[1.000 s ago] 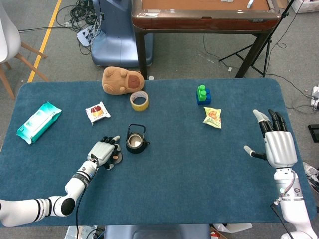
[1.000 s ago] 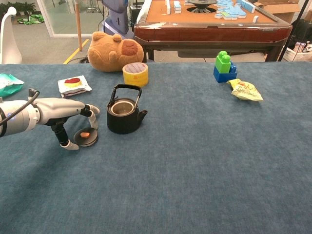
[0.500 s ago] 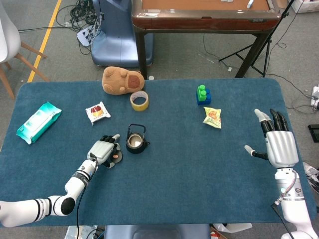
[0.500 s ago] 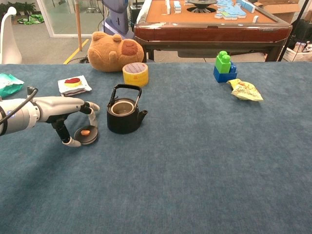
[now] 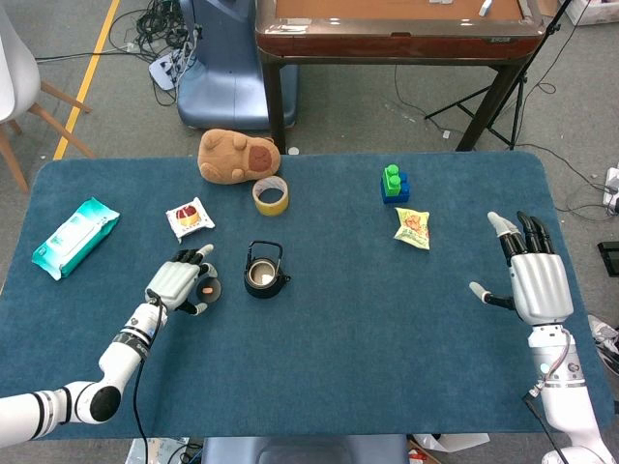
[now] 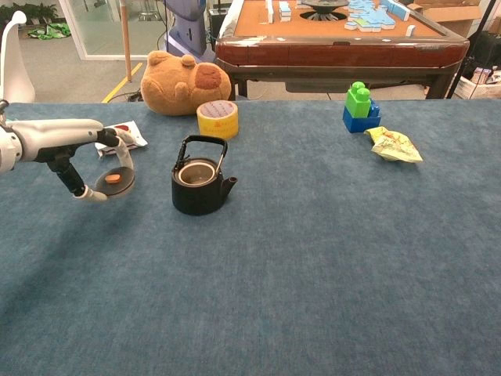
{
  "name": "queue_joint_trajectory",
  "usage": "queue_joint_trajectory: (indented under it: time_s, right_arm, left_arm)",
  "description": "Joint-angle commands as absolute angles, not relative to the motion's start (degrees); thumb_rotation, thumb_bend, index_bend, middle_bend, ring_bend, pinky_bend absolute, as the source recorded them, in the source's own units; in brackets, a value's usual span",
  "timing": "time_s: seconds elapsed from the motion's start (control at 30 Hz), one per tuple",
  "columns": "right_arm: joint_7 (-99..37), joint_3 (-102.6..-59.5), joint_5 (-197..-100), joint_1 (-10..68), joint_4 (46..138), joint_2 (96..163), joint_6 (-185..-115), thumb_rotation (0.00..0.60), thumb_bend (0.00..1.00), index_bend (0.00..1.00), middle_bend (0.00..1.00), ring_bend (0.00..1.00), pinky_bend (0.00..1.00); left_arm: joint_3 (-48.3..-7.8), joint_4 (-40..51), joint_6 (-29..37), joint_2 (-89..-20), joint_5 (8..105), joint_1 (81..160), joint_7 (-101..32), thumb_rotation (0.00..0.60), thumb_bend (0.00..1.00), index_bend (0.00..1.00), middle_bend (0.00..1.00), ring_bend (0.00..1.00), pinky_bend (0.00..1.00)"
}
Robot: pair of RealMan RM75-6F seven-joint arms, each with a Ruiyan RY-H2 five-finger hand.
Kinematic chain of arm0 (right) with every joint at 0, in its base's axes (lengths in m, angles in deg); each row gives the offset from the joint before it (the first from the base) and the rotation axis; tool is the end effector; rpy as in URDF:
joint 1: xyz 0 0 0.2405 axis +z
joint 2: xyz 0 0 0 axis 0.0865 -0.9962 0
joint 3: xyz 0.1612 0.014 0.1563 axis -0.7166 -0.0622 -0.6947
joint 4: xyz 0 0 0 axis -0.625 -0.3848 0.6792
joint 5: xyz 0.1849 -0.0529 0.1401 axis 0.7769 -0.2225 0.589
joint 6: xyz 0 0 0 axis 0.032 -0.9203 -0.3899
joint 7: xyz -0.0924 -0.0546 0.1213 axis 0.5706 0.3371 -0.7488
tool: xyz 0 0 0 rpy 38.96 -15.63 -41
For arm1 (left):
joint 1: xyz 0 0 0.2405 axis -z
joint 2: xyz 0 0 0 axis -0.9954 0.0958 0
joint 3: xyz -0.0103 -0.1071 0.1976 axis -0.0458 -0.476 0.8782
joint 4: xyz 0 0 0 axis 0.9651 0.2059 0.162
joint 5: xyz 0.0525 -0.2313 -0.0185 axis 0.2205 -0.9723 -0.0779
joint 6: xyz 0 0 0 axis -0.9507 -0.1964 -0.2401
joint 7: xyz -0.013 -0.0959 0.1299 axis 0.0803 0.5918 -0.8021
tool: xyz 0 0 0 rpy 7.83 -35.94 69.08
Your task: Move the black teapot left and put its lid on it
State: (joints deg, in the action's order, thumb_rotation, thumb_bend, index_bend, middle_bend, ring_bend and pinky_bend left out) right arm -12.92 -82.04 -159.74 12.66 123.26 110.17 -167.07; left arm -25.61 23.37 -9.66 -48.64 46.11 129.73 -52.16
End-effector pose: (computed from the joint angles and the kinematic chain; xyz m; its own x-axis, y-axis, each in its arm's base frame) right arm -0.2043 -0.2773 0.1199 0.4063 0.1006 0.9082 -0.9095 -0.0506 0.4125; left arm -0.1644 0.3517 -0.0150 0.4314 0.3929 0.8121 0.9009 -0.2358 -0.3645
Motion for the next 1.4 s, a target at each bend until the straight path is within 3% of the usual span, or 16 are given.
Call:
queue_joint_trajectory:
  time_s: [0.03, 0.53, 1.4]
  right_arm:
    - [-12.8, -82.1, -159.8, 12.7, 123.3, 110.2, -167.0, 0.6, 0.0, 0.09, 0.18, 0.0, 0.01]
    - [-12.8, -82.0, -159.7, 12.3, 123.4, 110.1, -166.6, 0.6, 0.0, 0.09, 0.18, 0.0, 0.01]
    - [-12.7, -81.9, -159.6, 10.8, 123.8, 109.6, -167.6, 0.6, 0.0, 0.09, 0.18, 0.0, 0.01]
  left_arm:
    - [-26.8, 25.6, -8.6, -46.7, 47.5, 129.2, -51.0, 0.6, 0.28, 0.39, 0.02, 0.0, 0.01]
    - [-30.5, 31.1, -9.6, -45.4, 50.9, 131.4, -48.0, 0.6, 0.28, 0.44, 0.02, 0.0, 0.0]
    - [-30.9, 21.2, -11.5, -56.2, 41.0, 142.0, -61.7, 0.6, 0.28, 0.43, 0.02, 0.0, 0.0]
